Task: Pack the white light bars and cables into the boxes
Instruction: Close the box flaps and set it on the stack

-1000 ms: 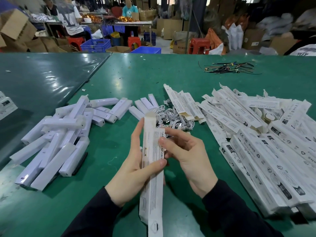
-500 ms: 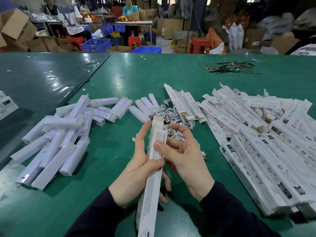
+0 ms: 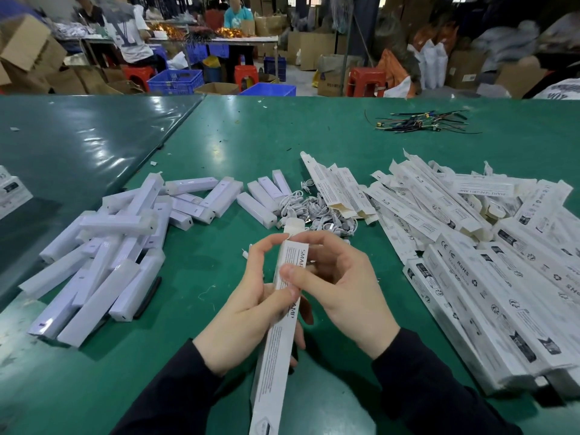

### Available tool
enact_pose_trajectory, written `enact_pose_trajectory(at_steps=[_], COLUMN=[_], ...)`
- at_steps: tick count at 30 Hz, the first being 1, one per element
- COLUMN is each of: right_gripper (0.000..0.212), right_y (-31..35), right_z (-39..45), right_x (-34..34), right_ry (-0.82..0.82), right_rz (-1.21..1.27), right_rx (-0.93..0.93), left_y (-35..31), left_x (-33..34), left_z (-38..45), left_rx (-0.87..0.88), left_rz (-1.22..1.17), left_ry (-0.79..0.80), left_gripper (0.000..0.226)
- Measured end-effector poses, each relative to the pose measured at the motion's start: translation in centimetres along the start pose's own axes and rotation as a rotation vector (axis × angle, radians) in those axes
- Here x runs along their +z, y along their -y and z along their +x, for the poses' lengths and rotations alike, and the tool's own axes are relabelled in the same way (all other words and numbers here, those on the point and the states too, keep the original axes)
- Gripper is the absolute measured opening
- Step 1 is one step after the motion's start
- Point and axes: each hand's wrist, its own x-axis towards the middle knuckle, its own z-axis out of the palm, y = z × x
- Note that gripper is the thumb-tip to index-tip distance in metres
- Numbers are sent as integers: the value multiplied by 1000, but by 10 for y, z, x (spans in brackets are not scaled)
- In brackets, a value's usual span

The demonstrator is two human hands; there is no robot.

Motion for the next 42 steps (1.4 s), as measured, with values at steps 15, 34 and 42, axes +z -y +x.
enact_pose_trajectory(at_steps=[15, 34, 42], right_gripper=[20, 11, 25], right_y=[1, -4, -1], right_z=[1, 12, 12], right_x=[-2, -11, -14], right_ry=[-78, -71, 13], right_rz=[151, 320, 312], right_rx=[4, 345, 420], left_y=[-17, -7, -6], left_x=[4, 7, 8], left_z=[-5, -3, -3], left_rx=[-77, -99, -123], left_rz=[-313, -230, -178], left_ry=[139, 104, 95], left_gripper=[41, 22, 12])
